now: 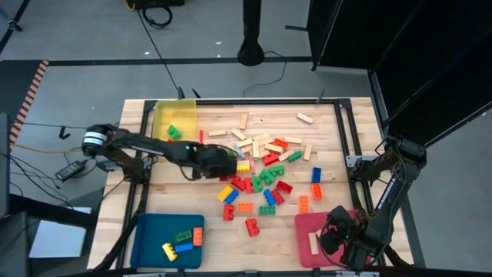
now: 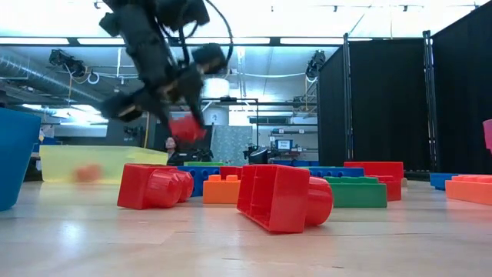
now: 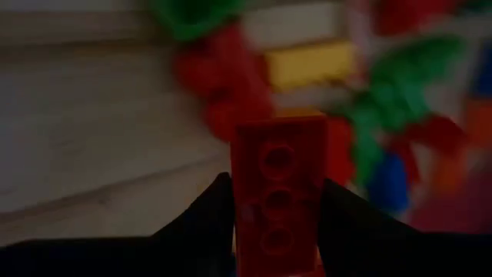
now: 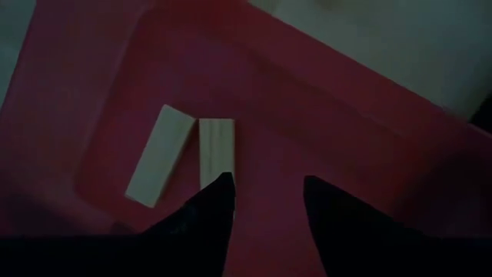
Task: Sort blocks by size
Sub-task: Put the red game piece into the blue bin
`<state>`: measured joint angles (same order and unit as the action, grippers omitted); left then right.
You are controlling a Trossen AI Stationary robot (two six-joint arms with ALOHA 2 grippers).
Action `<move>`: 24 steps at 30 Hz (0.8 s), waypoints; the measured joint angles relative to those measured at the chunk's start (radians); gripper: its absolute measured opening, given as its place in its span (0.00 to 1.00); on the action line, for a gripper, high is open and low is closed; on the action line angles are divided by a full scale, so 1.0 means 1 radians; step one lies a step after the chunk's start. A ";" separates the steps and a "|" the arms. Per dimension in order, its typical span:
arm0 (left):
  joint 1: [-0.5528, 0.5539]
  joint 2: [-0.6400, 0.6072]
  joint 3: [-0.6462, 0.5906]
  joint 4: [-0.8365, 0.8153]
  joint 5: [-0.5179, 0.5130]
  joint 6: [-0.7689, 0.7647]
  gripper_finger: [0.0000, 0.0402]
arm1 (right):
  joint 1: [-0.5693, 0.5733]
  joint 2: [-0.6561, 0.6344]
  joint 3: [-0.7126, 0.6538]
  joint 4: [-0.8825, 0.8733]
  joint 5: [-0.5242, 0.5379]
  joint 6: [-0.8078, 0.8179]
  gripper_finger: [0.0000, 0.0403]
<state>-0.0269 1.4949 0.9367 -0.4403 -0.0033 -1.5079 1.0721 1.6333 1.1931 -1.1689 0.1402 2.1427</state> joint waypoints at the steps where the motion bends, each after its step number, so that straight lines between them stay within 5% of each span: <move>1: -0.004 -0.020 0.000 0.015 0.023 0.048 0.33 | 0.000 0.000 0.000 -0.001 0.000 -0.005 0.42; 7: -0.069 -0.123 0.001 0.143 0.224 0.375 0.33 | -0.002 0.000 0.000 -0.005 0.000 -0.045 0.42; 13: -0.228 -0.188 0.002 0.159 0.360 0.535 0.33 | -0.007 0.000 0.000 -0.010 0.000 -0.084 0.42; 19: -0.458 -0.203 0.002 0.153 0.310 0.537 0.33 | -0.013 0.000 0.000 -0.027 0.000 -0.135 0.41; 24: -0.638 -0.203 0.002 0.049 0.118 0.492 0.33 | -0.028 0.000 0.000 -0.040 0.001 -0.164 0.41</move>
<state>-0.6645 1.2915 0.9386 -0.3909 0.1143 -1.0162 1.0438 1.6337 1.1929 -1.2088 0.1408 1.9785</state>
